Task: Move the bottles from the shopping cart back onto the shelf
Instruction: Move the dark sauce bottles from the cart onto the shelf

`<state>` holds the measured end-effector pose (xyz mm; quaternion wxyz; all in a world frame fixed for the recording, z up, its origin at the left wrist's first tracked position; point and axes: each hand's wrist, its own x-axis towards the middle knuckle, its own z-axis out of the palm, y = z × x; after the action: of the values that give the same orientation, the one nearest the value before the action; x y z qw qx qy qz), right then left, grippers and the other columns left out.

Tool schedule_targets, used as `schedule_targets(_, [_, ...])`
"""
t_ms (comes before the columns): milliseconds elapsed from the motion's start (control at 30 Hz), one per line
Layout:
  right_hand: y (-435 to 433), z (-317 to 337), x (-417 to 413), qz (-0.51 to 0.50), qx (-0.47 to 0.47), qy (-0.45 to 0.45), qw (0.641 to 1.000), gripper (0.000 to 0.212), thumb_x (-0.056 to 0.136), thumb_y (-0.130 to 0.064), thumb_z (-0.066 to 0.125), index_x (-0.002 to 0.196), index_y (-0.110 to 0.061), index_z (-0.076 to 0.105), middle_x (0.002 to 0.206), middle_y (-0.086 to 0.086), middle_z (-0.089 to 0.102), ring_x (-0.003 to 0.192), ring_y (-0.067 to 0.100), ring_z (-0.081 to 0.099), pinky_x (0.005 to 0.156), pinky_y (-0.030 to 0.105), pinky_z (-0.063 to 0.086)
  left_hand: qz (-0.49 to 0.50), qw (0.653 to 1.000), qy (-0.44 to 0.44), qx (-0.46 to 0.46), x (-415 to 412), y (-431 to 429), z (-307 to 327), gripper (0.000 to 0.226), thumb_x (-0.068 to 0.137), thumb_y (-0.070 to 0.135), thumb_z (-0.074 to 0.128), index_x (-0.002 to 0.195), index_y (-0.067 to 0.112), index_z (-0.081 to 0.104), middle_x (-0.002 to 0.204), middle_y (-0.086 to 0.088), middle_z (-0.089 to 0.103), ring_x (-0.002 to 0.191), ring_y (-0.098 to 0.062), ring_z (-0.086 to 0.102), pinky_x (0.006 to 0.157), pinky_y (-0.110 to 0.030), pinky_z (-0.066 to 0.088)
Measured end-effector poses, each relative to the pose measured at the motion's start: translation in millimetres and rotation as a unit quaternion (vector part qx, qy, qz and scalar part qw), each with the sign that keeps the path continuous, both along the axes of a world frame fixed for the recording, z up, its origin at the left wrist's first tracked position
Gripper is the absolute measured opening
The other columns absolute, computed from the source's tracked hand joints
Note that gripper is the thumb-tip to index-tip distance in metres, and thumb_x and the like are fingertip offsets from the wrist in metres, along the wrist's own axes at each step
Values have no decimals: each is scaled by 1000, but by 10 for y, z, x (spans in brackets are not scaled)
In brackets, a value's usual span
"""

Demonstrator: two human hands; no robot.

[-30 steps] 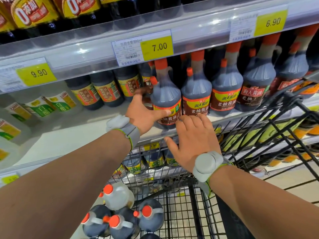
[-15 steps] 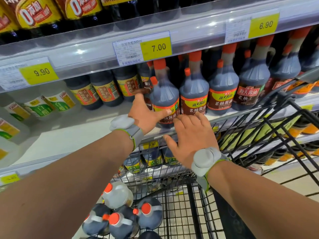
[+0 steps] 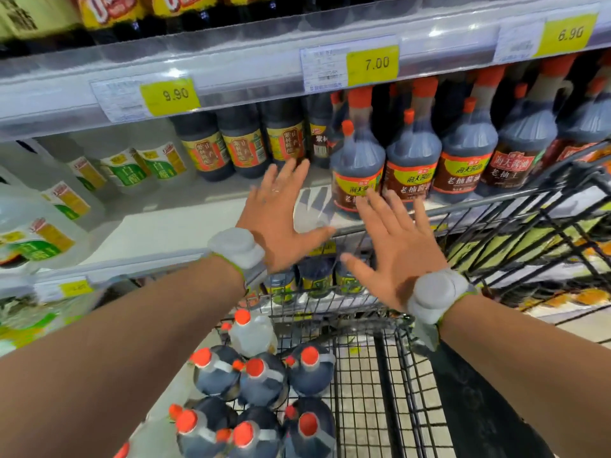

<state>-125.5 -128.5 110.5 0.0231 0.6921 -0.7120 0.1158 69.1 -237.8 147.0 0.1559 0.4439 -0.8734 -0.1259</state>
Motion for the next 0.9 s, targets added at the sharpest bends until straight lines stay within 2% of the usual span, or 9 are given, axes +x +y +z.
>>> schedule_targets(67, [153, -49, 107, 33, 17, 16, 999, 91, 85, -75, 21, 159, -27, -4, 168, -1, -7, 154, 29, -6, 122, 57, 0, -26, 996, -57, -64, 135, 94, -30, 106, 80, 78, 49, 161, 37, -4, 171, 8, -6, 158, -25, -9, 125, -58, 3])
schedule_targets(167, [312, -159, 181, 71, 35, 18, 997, 92, 86, -73, 29, 158, -30, -8, 167, -1, -12, 154, 30, -10, 122, 58, 1, -52, 989, -98, -100, 335, 219, -141, 104, 80, 79, 45, 160, 37, -7, 171, 6, -8, 157, -27, -12, 125, -58, -1])
schedule_targets(400, [554, -450, 556, 75, 87, -32, 993, 91, 84, -73, 29, 157, -34, -9, 167, -6, -10, 154, 29, -10, 122, 58, -2, -103, 983, -140, -53, 753, 497, -486, 105, 82, 79, 44, 160, 36, -10, 171, 5, -13, 157, -27, -15, 125, -58, -4])
schedule_targets(533, [613, -596, 728, 68, 135, -36, 988, 90, 81, -78, 18, 155, -39, -15, 166, -10, -14, 153, 28, -14, 122, 57, -5, -124, 980, -152, -28, 856, 613, -673, 105, 80, 80, 40, 160, 35, -13, 170, 4, -16, 157, -28, -16, 126, -56, -4])
schedule_targets(600, [602, -680, 776, 74, 172, -45, 981, 86, 83, -78, 18, 153, -43, -17, 166, -12, -15, 153, 27, -16, 122, 56, -7, -125, 981, -145, -11, 878, 662, -742, 105, 81, 80, 40, 160, 35, -14, 170, 4, -17, 156, -27, -17, 126, -54, -4])
schedule_targets(733, [631, -868, 836, 75, 222, -78, 969, 83, 91, -71, 35, 155, -44, -10, 166, -13, -6, 153, 28, -13, 121, 57, -8, -138, 980, -141, 25, 901, 815, -886, 105, 85, 76, 48, 162, 32, -10, 170, 4, -16, 157, -25, -16, 127, -50, -5])
schedule_targets(900, [617, -1134, 948, 88, 248, -90, 961, 76, 92, -60, 46, 156, -36, 13, 166, -8, 18, 154, 28, -7, 121, 57, -7, -138, 979, -130, 69, 954, 969, -1113, 106, 85, 76, 53, 161, 36, -8, 170, 7, -15, 157, -23, -15, 127, -46, -4])
